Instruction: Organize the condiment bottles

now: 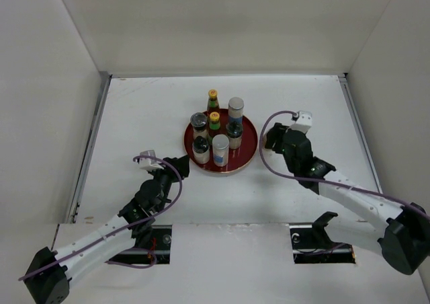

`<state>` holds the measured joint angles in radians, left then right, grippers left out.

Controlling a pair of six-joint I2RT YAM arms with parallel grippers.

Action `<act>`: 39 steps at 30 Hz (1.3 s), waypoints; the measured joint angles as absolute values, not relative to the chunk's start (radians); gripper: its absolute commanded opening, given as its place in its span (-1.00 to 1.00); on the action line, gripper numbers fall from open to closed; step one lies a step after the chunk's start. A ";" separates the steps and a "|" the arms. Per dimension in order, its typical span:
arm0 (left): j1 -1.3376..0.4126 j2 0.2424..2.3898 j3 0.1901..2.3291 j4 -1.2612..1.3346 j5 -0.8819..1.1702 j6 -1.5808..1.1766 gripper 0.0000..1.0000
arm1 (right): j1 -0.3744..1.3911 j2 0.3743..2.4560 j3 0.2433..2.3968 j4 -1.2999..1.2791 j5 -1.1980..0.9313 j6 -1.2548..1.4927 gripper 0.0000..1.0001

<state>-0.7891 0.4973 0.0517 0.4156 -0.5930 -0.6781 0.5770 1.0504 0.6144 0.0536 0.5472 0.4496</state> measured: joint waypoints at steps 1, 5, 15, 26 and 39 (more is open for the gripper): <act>-0.792 0.498 0.052 0.416 -0.593 -0.678 0.09 | 0.614 1.056 0.616 0.064 0.545 0.454 0.09; -0.792 0.495 0.052 0.417 -0.593 -0.678 0.09 | 0.697 1.115 0.625 0.101 0.538 0.476 0.07; -0.793 0.488 0.052 0.416 -0.593 -0.678 0.09 | 0.760 1.299 0.683 0.202 0.523 0.514 0.05; -0.795 0.481 0.052 0.416 -0.594 -0.678 0.09 | 0.812 1.385 0.686 0.248 0.526 0.541 0.25; -0.797 0.479 0.052 0.416 -0.594 -0.678 0.27 | 0.874 1.371 0.691 0.260 0.577 0.540 0.97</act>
